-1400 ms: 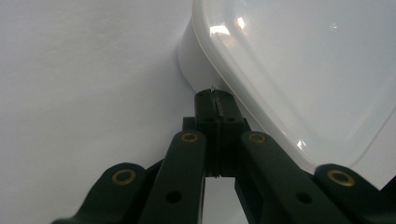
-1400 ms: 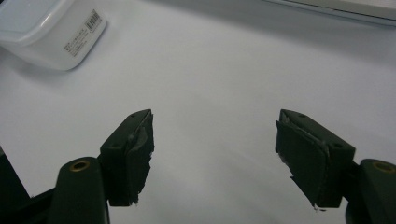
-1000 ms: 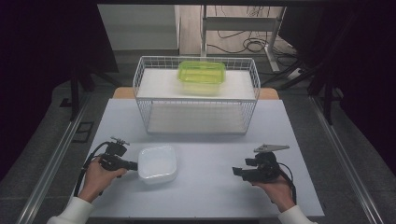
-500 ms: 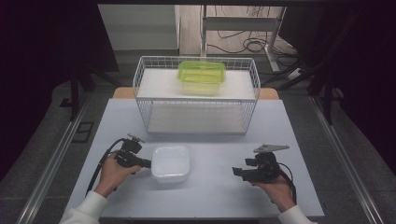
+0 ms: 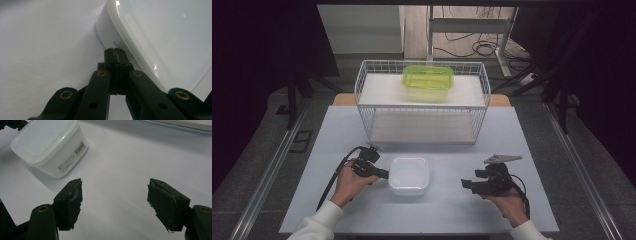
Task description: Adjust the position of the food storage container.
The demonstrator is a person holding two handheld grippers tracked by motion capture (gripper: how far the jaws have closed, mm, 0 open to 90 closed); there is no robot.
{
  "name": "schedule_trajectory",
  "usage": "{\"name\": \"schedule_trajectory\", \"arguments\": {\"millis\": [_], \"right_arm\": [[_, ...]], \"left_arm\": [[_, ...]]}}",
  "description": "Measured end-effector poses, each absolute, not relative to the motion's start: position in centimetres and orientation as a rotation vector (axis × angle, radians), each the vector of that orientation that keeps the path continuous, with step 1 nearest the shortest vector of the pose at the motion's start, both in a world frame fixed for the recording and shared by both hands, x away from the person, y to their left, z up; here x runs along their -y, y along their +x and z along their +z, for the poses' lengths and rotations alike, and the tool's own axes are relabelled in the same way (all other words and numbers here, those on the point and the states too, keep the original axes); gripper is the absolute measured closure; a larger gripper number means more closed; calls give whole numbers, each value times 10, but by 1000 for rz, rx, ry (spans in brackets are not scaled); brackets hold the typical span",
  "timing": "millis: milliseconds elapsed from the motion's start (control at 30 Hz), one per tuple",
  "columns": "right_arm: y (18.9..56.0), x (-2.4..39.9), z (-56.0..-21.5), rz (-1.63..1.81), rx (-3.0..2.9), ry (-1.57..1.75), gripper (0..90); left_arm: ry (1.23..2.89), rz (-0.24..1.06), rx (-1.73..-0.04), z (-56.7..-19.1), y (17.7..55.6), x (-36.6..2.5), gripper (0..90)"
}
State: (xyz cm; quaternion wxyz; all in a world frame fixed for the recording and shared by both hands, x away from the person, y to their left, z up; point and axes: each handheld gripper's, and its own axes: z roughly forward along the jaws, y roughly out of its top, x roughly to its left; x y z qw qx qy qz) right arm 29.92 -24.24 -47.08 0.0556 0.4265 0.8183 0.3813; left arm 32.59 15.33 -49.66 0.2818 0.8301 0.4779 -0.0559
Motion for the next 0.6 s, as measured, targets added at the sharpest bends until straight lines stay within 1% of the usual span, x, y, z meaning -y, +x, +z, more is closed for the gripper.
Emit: {"name": "schedule_trajectory", "arguments": {"millis": [133, 400, 533, 567, 600], "right_arm": [[300, 243, -471, 1160, -2476, 1295, 276], [299, 243, -471, 1156, -2470, 1293, 276], [299, 244, -470, 1162, -2446, 1309, 257], [299, 245, -470, 1168, -2433, 1311, 249], [298, 246, -469, 1188, -2406, 1320, 240]], "left_arm": [[2249, -159, -1245, -496, 326, -142, 900], [2231, -157, -1218, -497, 327, -125, 900], [2214, -141, -1214, -496, 326, -127, 899], [2202, -125, -1220, -495, 324, -130, 899], [2156, -81, -1233, -491, 319, -137, 893]]}}
